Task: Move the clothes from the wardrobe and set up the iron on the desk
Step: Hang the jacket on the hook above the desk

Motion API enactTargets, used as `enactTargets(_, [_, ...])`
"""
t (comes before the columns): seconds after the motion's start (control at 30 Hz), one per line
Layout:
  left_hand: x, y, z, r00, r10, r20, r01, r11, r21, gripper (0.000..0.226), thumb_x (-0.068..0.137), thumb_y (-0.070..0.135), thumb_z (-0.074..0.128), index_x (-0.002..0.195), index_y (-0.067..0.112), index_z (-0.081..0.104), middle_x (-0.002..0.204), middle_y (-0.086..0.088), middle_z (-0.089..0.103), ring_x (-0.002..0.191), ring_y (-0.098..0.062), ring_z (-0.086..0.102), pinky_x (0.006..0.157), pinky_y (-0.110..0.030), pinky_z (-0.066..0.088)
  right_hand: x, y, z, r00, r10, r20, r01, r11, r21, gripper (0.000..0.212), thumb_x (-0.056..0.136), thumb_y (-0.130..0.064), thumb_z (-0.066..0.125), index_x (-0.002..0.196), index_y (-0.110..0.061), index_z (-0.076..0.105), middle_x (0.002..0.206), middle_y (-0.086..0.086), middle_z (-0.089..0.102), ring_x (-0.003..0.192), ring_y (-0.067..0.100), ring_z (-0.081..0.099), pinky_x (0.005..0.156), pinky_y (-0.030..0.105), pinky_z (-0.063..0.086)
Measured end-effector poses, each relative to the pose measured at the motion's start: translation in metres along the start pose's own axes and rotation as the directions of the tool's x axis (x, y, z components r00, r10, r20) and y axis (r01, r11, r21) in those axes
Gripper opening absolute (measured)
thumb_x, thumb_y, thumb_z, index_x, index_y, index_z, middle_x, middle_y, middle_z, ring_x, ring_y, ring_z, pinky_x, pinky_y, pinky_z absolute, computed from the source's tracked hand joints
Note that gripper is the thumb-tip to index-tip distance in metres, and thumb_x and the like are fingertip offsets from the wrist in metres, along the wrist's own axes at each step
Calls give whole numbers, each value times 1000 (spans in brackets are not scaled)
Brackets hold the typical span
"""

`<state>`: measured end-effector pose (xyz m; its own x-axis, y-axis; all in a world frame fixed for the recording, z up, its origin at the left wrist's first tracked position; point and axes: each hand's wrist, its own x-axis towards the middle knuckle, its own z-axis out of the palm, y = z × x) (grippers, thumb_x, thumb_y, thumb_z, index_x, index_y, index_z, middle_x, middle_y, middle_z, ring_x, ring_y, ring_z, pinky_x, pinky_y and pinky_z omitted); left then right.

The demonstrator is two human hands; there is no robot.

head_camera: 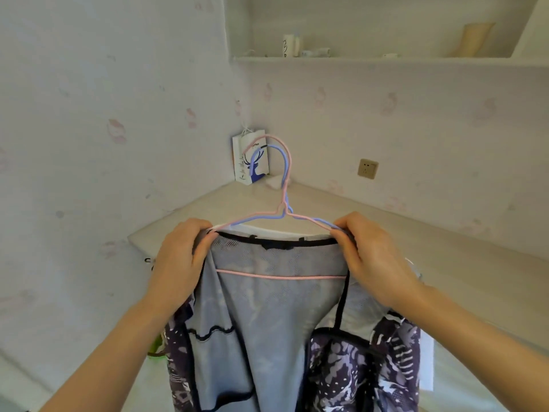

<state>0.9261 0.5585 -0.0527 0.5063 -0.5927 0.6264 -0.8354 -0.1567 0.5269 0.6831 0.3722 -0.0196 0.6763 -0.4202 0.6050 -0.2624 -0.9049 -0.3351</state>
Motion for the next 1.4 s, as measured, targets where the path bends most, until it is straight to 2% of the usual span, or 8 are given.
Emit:
enactTargets(0.23, [43, -25, 28, 988, -83, -129, 86, 996, 19, 10, 95, 26, 50, 97, 21, 59, 81, 12, 59, 75, -11, 54, 70, -29, 41, 66, 55, 40, 990, -134, 50, 134, 991, 13, 30, 97, -41, 37, 107, -20, 56, 96, -5, 53, 85, 17, 54, 71, 33, 48])
enactTargets(0.4, [79, -55, 39, 981, -99, -165, 110, 992, 57, 7, 95, 21, 52, 96, 26, 56, 80, 17, 56, 77, 1, 54, 68, -8, 37, 109, 83, 75, 979, -202, 23, 204, 975, -90, 35, 94, -44, 39, 113, -17, 52, 96, 3, 54, 79, 25, 58, 58, 39, 52])
enactTargets(0.57, [117, -97, 52, 976, -131, -174, 147, 985, 85, 7, 95, 20, 53, 97, 19, 59, 82, 10, 57, 75, -12, 53, 71, -29, 41, 148, 107, 115, 971, -233, 44, 237, 964, -118, 42, 89, -37, 55, 125, -15, 49, 104, 5, 57, 78, 27, 62, 55, 38, 53])
enactTargets(0.73, [166, -154, 67, 985, -82, -152, 100, 988, 115, 8, 96, 26, 53, 98, 23, 59, 86, 11, 60, 77, -18, 57, 79, -51, 47, 199, 119, 168, 972, -234, 29, 235, 956, -173, 33, 93, -32, 48, 120, -13, 53, 93, 5, 59, 75, 27, 61, 48, 35, 50])
enactTargets(0.83, [203, -188, 72, 986, -63, -157, 86, 986, 144, 15, 94, 29, 52, 98, 18, 62, 88, 5, 64, 77, -22, 60, 77, -53, 48, 235, 123, 202, 980, -199, 24, 200, 962, -185, 33, 94, -33, 42, 119, -14, 52, 92, 4, 60, 76, 27, 62, 48, 35, 51])
enactTargets(1.0, [257, -246, 83, 988, -80, -134, 100, 983, 154, 9, 94, 18, 57, 98, 14, 63, 91, 5, 63, 82, -21, 58, 80, -52, 46, 294, 125, 249, 989, -148, 9, 147, 970, -192, 37, 94, -37, 37, 115, -15, 58, 90, 2, 61, 75, 25, 62, 46, 36, 50])
enactTargets(1.23, [310, -309, 110, 989, -114, -93, 124, 986, 112, 9, 94, 22, 57, 99, 17, 63, 91, 9, 60, 86, -20, 57, 80, -52, 46, 352, 145, 300, 997, -71, 11, 72, 988, -134, 22, 93, -23, 57, 114, -16, 59, 95, 3, 63, 80, 28, 62, 55, 40, 53])
enactTargets(1.4, [344, -344, 136, 985, -157, -66, 161, 985, 66, 7, 95, 23, 57, 98, 20, 63, 91, 8, 61, 88, -21, 58, 81, -52, 46, 390, 167, 331, 999, -46, 14, 47, 990, -130, 21, 96, -30, 48, 111, -19, 58, 100, -1, 64, 82, 24, 62, 59, 37, 53])
